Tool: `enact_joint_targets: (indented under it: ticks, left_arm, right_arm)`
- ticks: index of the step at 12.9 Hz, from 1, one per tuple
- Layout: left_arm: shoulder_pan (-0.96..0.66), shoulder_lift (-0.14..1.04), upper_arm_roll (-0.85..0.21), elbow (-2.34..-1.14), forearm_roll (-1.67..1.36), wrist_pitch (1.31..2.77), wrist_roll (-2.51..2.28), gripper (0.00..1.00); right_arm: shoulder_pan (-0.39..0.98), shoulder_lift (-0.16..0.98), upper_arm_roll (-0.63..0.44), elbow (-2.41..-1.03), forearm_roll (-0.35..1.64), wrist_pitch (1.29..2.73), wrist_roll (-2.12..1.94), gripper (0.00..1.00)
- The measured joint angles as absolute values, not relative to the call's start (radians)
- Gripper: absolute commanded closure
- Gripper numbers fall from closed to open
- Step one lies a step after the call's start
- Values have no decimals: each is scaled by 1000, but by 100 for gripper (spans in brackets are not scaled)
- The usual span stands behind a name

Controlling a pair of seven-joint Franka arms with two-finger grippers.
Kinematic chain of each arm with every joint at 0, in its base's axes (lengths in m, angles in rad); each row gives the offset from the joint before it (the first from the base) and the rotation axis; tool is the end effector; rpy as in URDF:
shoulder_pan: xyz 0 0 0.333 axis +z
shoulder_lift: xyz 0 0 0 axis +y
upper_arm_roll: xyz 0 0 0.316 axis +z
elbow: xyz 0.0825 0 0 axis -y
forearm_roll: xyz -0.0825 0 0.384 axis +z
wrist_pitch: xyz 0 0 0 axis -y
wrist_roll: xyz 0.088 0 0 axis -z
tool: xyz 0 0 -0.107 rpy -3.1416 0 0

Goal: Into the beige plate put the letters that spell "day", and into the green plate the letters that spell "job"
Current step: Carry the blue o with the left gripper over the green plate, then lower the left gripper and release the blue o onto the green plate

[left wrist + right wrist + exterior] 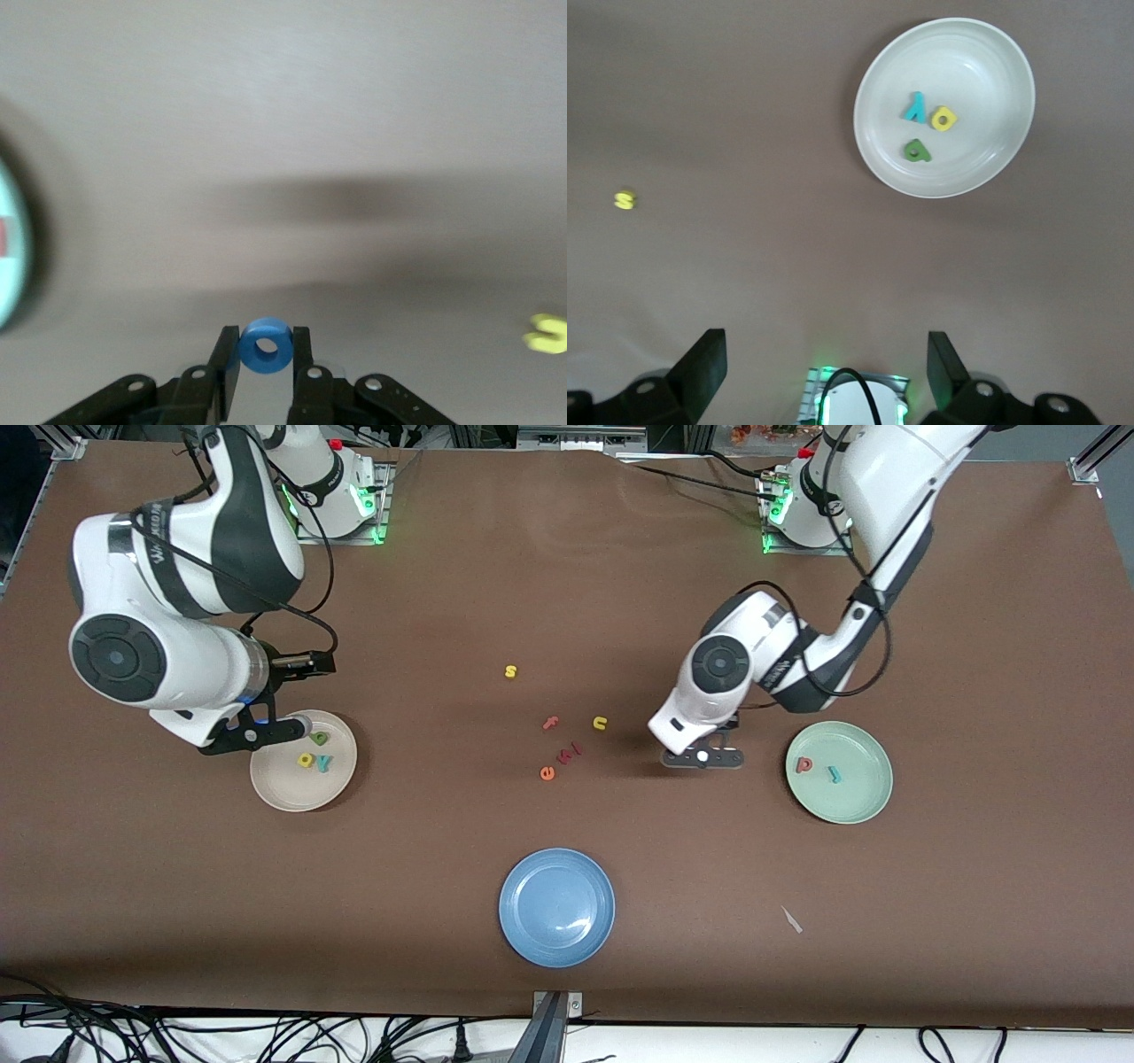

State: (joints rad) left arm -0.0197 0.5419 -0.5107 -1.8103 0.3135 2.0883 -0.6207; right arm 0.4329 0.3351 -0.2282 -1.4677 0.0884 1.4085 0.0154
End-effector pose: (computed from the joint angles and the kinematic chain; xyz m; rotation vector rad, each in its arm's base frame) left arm 0.5595 -0.2860 0.2597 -3.0377 0.0813 0.2306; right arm 0.5948 0.1523 0.4679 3.0420 0.2811 -0.5949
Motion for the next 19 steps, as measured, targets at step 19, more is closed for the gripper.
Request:
enact_joint_targets:
  ticks: [19]
  left_arm:
    - [476, 522, -515, -1913, 377, 2035, -172, 100]
  right_arm:
    - [6, 90, 37, -1582, -43, 1545, -72, 0]
